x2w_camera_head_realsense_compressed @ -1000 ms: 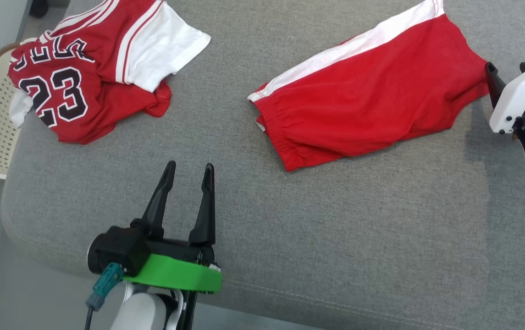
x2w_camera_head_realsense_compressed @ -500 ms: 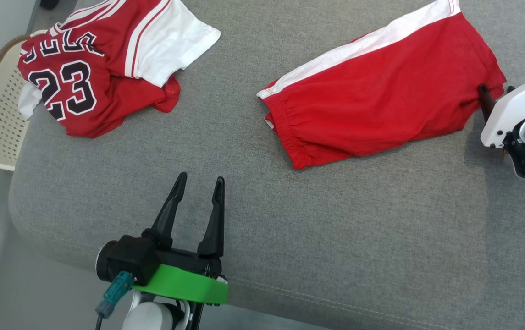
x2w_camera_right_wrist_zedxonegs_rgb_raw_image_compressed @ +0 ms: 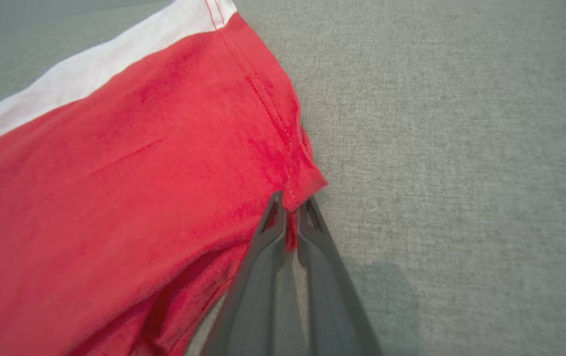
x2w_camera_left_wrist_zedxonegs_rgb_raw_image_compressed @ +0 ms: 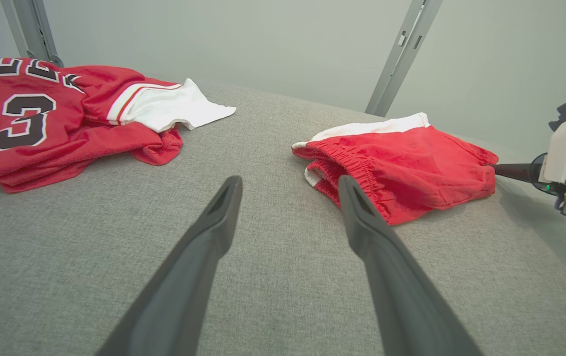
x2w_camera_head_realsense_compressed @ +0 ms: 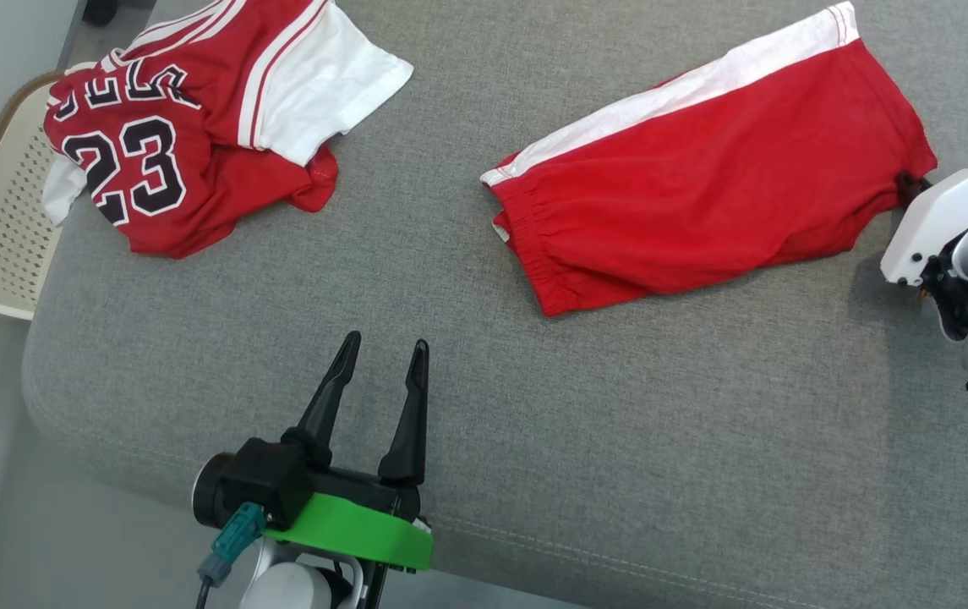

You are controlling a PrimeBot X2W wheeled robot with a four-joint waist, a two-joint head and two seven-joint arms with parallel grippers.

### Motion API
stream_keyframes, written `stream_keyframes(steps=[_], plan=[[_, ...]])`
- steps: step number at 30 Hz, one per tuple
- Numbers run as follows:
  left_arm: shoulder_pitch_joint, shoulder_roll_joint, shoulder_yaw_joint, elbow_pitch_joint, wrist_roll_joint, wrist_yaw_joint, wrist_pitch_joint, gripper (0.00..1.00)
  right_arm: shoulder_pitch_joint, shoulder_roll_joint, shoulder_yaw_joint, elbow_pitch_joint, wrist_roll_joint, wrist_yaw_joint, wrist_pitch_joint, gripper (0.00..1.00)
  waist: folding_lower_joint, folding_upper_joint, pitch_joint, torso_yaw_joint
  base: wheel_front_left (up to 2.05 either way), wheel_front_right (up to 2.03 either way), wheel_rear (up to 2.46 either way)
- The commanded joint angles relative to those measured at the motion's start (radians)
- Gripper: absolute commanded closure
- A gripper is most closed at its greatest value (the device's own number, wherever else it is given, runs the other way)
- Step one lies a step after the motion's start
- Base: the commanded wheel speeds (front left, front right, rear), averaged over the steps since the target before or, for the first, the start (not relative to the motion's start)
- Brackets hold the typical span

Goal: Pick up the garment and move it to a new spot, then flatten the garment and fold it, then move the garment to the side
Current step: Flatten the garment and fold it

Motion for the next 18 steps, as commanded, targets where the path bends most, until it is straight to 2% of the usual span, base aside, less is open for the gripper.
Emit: stream_keyframes(steps=[1,9,18], plan=[[-0.007,0.000,0.000,0.006,0.004,0.002,-0.001,0.00,0.034,0.008,0.002,-0.014,0.012,-0.002,0.007,1.00,0.0000,0.0000,-0.015,-0.008,0.00,0.00,0.00],[0.029,0.000,0.002,0.036,-0.002,-0.003,-0.001,0.00,0.149,-0.016,-0.005,-0.116,0.061,-0.002,-0.023,1.00,0.0000,0.0000,-0.068,-0.045,0.00,0.00,0.00],[0.045,0.001,0.010,0.064,0.014,-0.007,-0.001,0.00,0.275,-0.028,-0.018,-0.197,0.062,-0.002,-0.067,1.00,0.0000,0.0000,-0.124,-0.081,0.00,0.00,0.00]])
